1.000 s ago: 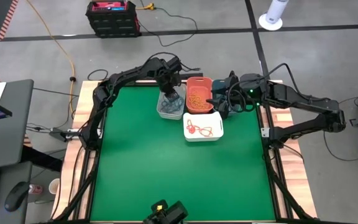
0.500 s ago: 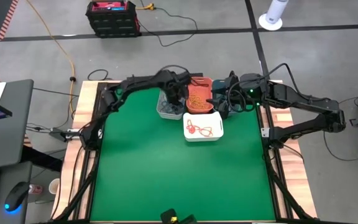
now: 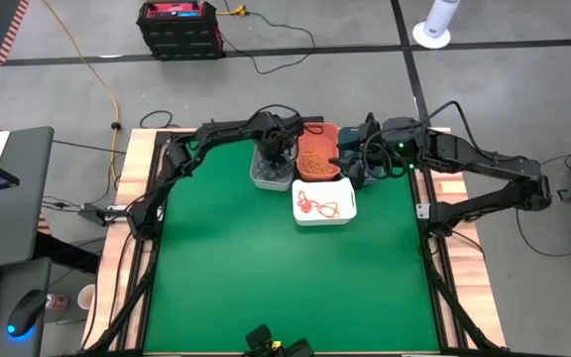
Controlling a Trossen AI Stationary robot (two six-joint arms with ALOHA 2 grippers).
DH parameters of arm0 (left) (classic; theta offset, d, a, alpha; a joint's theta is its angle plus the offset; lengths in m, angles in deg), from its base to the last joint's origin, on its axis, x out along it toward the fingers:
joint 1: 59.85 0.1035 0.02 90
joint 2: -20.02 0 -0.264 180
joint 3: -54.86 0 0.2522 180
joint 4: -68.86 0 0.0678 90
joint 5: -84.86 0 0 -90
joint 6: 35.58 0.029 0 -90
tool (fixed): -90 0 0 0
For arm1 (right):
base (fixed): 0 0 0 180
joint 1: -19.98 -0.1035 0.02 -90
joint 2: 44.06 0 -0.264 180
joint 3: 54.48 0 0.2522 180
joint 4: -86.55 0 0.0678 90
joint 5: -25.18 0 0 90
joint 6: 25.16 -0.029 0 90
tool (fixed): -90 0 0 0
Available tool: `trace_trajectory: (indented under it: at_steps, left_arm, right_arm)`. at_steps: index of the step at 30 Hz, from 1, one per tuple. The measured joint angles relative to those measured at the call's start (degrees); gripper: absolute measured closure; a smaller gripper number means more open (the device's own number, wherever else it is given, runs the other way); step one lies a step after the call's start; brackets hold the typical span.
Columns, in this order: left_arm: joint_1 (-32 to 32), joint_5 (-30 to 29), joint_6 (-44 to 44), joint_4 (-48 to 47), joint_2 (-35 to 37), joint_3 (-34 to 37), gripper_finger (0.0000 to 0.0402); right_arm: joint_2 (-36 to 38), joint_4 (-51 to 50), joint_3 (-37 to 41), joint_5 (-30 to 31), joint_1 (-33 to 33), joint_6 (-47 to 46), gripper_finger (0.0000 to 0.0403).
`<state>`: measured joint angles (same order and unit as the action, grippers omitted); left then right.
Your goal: Sort rubber bands into baskets
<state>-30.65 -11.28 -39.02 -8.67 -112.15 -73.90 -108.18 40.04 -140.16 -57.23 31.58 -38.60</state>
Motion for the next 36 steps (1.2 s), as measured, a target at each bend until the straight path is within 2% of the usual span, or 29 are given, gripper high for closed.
trace_trajectory:
  at_steps: [4,7,15,19,23,30,36]
  left_arm:
    - [0.3,-0.2,-1.0,0.3,0.7,0.0,0.0221]
    - [1.0,3.3,-1.3,1.1,0.1,0.0,0.022]
    - [2.8,3.4,-1.4,0.8,-2.9,-0.1,0.0186]
    - [3.6,7.6,-0.7,0.0,-3.8,-0.5,0.0193]
    - [3.3,6.2,0.7,-0.1,-4.0,-0.7,0.0236]
    - [2.9,7.0,2.7,-0.9,-3.9,-0.6,0.0384]
    - [3.4,8.3,3.8,-1.7,-2.4,-0.4,0.0397]
  right_arm:
    - [0.0,0.0,0.0,0.0,0.0,0.0,0.0133]
    - [0.0,0.0,0.0,0.0,0.0,0.2,0.0133]
    - [0.0,-0.1,0.0,0.0,0.1,0.1,0.0133]
    - [0.0,-0.1,0.0,0.0,0.1,0.0,0.0133]
    - [0.0,-0.2,0.0,-0.1,0.1,0.2,0.0133]
    - [0.0,-0.1,0.0,0.0,0.5,0.9,0.0133]
    - [0.0,-0.1,0.0,0.0,0.6,1.5,0.0133]
